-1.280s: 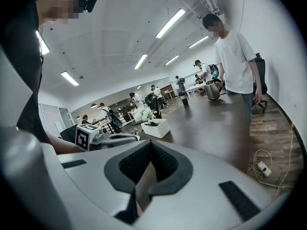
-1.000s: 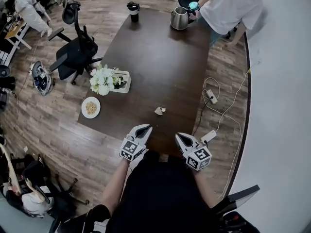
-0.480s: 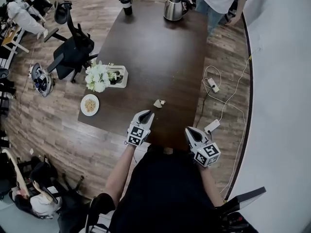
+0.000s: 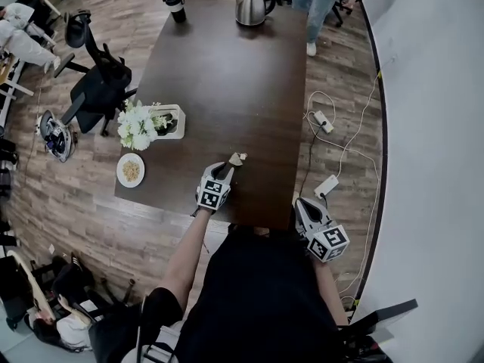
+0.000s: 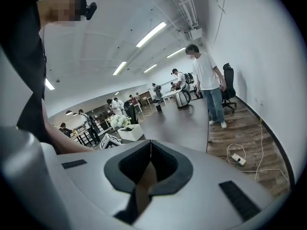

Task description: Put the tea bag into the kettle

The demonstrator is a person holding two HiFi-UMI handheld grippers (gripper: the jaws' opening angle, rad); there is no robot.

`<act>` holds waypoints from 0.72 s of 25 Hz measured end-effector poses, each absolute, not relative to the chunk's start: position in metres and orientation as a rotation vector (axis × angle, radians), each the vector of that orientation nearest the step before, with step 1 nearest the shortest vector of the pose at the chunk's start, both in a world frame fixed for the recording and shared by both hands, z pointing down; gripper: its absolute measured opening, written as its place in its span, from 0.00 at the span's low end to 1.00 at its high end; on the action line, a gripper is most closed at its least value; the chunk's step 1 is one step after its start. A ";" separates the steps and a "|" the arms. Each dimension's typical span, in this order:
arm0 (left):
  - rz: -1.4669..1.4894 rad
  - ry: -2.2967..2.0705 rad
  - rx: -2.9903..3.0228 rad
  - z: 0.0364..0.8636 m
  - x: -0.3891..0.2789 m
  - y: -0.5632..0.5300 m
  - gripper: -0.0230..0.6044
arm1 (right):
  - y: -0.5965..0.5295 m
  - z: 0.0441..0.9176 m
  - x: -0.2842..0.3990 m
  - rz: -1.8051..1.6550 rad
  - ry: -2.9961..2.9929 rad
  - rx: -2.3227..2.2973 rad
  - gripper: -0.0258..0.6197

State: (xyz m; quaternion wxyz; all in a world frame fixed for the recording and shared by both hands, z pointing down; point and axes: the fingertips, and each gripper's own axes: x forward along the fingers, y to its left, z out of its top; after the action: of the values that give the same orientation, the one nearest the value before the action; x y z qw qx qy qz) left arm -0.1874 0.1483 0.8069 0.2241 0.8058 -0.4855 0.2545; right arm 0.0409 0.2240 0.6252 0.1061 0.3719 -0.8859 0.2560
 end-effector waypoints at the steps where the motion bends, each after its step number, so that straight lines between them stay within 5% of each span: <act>1: 0.715 -1.333 2.206 0.814 -0.188 0.146 0.17 | 0.225 0.625 0.044 0.756 -2.604 1.107 0.05; 18: 0.929 -1.243 2.084 0.867 -0.176 0.118 0.25 | 0.228 0.628 0.071 0.777 -2.559 1.188 0.05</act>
State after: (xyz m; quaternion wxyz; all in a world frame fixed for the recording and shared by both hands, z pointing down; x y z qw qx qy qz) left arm -0.1762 0.1176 0.8666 0.2683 0.7726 -0.4610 0.3443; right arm 0.0713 0.2279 0.6279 0.1073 0.4036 -0.8694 0.2639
